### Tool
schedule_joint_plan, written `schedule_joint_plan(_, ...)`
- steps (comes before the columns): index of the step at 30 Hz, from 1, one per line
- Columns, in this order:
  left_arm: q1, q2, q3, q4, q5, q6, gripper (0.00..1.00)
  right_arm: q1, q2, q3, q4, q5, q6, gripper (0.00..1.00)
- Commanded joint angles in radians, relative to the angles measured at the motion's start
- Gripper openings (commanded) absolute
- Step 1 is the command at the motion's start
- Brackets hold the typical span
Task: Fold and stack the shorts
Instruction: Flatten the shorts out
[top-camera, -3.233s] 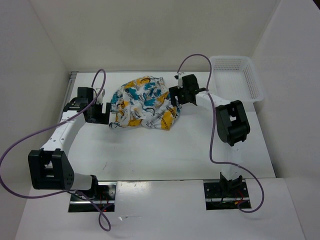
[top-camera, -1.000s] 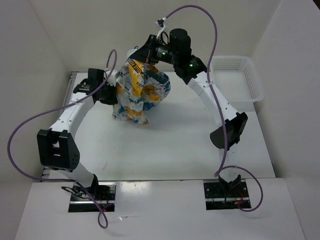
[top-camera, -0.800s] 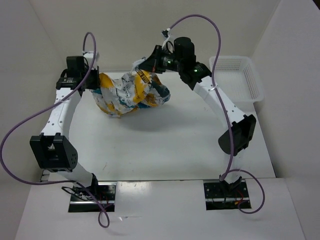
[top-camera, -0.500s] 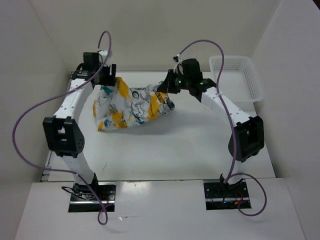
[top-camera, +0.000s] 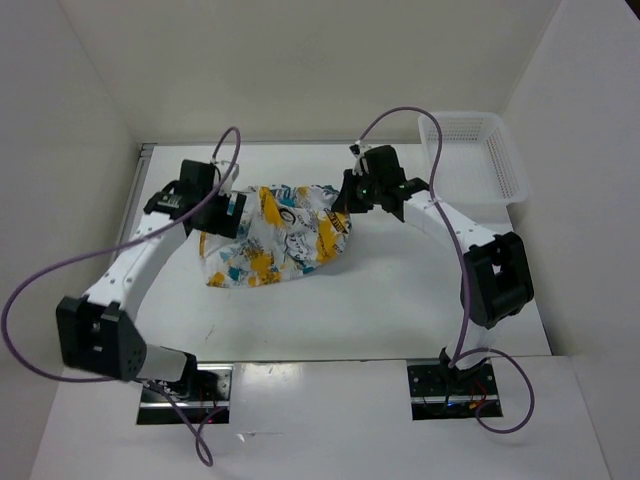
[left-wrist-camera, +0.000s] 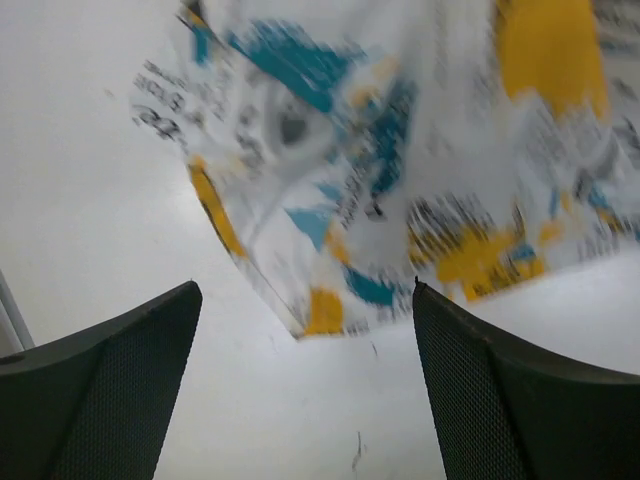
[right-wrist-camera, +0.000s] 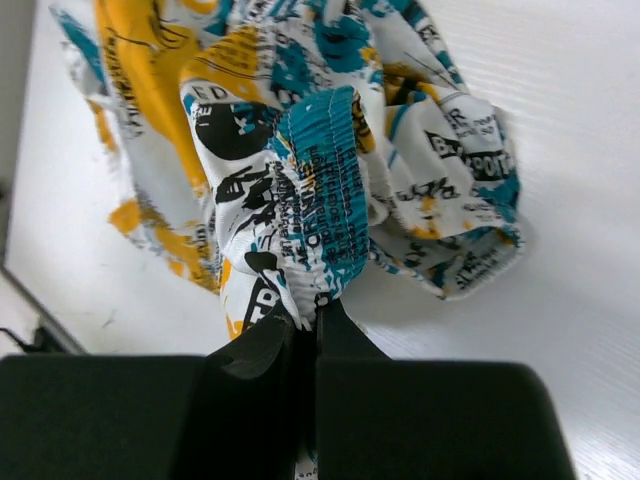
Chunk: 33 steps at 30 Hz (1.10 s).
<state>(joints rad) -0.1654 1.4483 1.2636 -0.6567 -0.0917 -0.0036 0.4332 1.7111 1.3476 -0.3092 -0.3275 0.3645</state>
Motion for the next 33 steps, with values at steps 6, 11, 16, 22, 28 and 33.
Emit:
schedule_joint_plan(6,-0.095,-0.076,-0.246,-0.034,-0.014,0.004,0.93,-0.005,0.004,-0.053,0.059,0.113,-0.102,0.00)
schedule_joint_plan(11,-0.095,0.075,-0.260,0.103,-0.069,0.004,0.92,-0.005,0.004,-0.073,0.068,0.113,-0.145,0.00)
schedule_joint_plan(16,-0.057,0.201,-0.161,0.115,0.018,0.004,0.82,-0.005,-0.016,-0.105,0.078,0.113,-0.154,0.00)
schedule_joint_plan(22,0.012,0.265,-0.095,0.095,0.179,0.004,0.64,-0.005,-0.037,-0.128,0.087,0.088,-0.177,0.00)
schedule_joint_plan(28,0.136,0.267,-0.072,0.034,0.417,0.004,0.59,-0.024,-0.047,-0.137,0.087,0.088,-0.208,0.00)
schedule_joint_plan(33,0.145,0.331,-0.072,0.034,0.399,0.004,0.59,-0.024,-0.047,-0.137,0.087,0.068,-0.208,0.00)
